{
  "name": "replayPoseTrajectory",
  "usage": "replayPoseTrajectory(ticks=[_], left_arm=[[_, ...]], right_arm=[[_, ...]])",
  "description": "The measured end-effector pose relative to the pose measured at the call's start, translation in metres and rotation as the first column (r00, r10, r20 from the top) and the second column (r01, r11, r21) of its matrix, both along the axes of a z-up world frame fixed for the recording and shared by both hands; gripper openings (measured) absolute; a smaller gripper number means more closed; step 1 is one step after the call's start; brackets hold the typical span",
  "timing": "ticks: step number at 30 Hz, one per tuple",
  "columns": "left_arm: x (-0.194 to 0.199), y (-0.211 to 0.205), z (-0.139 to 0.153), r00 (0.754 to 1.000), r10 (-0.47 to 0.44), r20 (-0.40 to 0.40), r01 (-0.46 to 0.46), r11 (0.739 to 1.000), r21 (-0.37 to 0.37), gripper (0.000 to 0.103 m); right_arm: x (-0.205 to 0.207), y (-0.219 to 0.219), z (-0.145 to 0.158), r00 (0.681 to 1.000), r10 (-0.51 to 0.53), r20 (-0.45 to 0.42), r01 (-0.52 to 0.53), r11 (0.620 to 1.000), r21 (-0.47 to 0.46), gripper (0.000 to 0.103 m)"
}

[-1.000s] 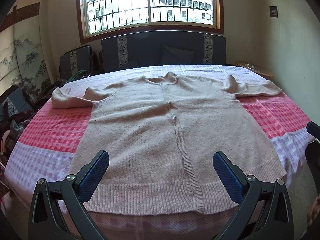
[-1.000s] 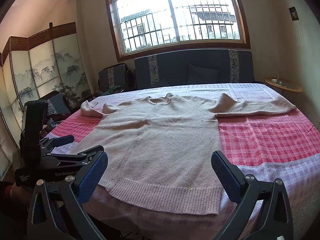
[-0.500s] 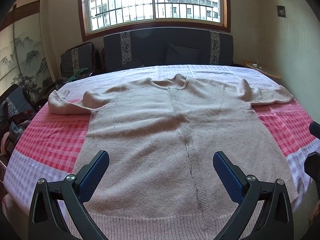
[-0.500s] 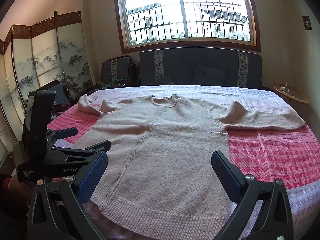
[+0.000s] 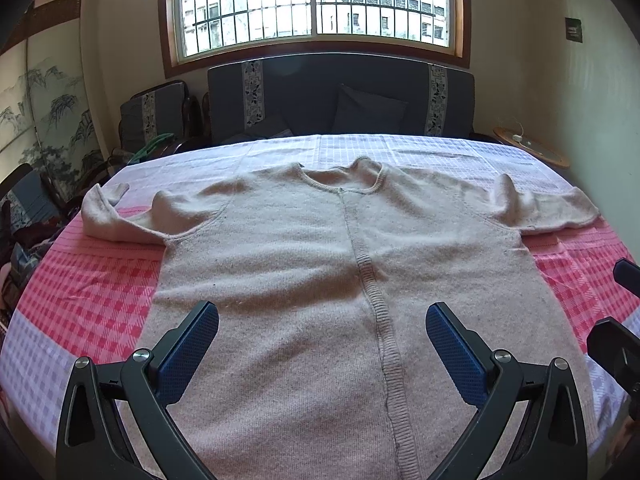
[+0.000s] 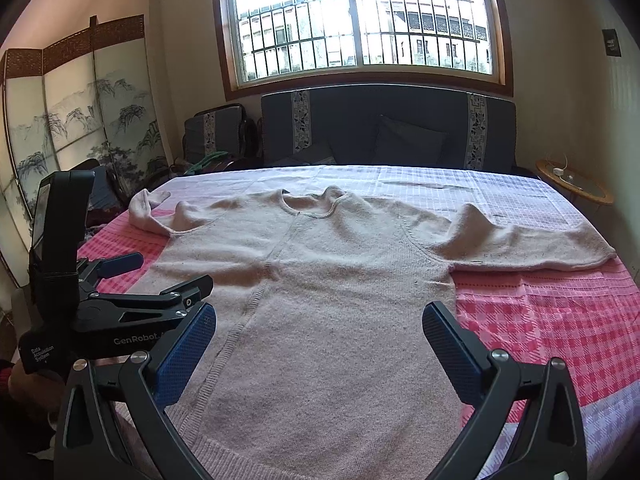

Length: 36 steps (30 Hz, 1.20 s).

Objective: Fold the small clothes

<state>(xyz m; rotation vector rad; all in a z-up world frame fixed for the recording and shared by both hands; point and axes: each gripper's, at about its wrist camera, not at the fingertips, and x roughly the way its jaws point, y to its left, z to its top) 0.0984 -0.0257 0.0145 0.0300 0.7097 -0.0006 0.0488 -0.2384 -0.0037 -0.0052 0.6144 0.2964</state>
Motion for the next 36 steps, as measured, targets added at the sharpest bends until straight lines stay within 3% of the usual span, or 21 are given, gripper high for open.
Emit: replayPoseTrajectory(ticks=[28,32,36], left_arm=[[0.042,-0.003,-0.020,0.998,0.024,-0.050,-0.021,0.999,0.047,0.103],[0.050,0.013,-0.026,0.999,0.012,-0.043,-0.011,0.999,0.030,0.103],[0.062,0.037,-0.038,0.999,0.023,-0.031,-0.022,0.999,0.026,0.103]], right_arm=[[0.049,-0.017,-0.026,0.997,-0.016,-0.069,0.020,0.998,0.055,0.103],[0.061,-0.038,-0.031,0.995,-0.033,-0.091,0.039,0.997,0.069,0.103],[0.087,-0.100,-0.040,0.988,-0.072,-0.139,0.095,0.982,0.163,0.101]])
